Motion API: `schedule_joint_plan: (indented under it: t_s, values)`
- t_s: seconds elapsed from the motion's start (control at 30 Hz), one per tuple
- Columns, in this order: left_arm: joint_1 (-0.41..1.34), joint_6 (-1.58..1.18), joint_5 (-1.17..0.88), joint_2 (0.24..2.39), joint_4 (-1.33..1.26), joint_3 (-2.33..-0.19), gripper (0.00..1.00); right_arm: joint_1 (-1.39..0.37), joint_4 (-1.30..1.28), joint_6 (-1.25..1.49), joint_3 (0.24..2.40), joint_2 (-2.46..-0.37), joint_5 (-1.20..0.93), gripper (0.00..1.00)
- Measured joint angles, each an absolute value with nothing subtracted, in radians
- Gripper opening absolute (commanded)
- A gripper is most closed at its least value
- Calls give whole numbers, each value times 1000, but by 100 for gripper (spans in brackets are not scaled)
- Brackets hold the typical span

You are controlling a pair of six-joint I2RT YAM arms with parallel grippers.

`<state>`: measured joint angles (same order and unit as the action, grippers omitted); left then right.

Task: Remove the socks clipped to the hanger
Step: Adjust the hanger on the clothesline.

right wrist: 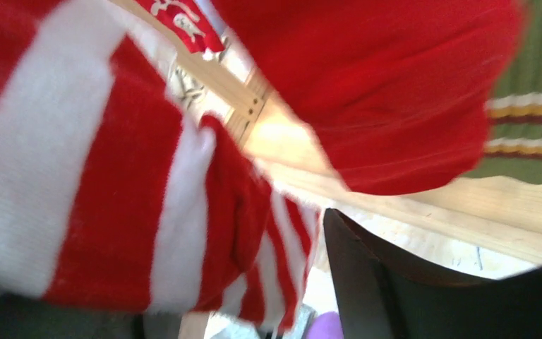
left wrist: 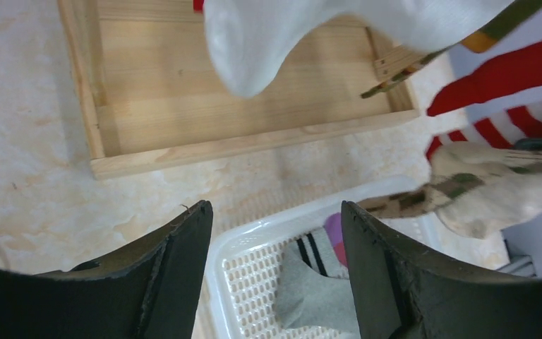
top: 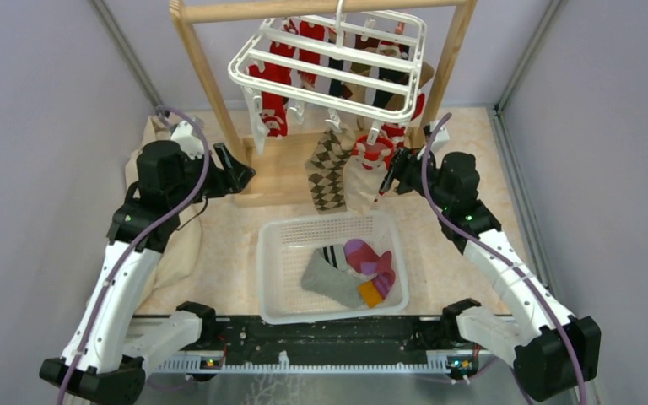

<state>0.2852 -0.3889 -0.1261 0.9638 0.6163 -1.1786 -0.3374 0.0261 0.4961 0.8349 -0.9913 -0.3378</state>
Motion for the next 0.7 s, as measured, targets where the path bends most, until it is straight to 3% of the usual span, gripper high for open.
schedule_joint_plan:
  t_s: [0.1,0.17,0.47,0.7]
  values:
    - [285,-401,-163,921,637,-1216,73,-337,46,509,822,-989,-398,32]
    - [285,-410,-185,899,639,-1231,73,-337,58,519,817,-977,-423,22]
    - [285,-458,-302,873,656,-1221,70,-399,-76,485,833,-839,-334,0]
    - [313,-501,-345,855,646,-1177,69,-573,-222,437,935,-842,-135,0]
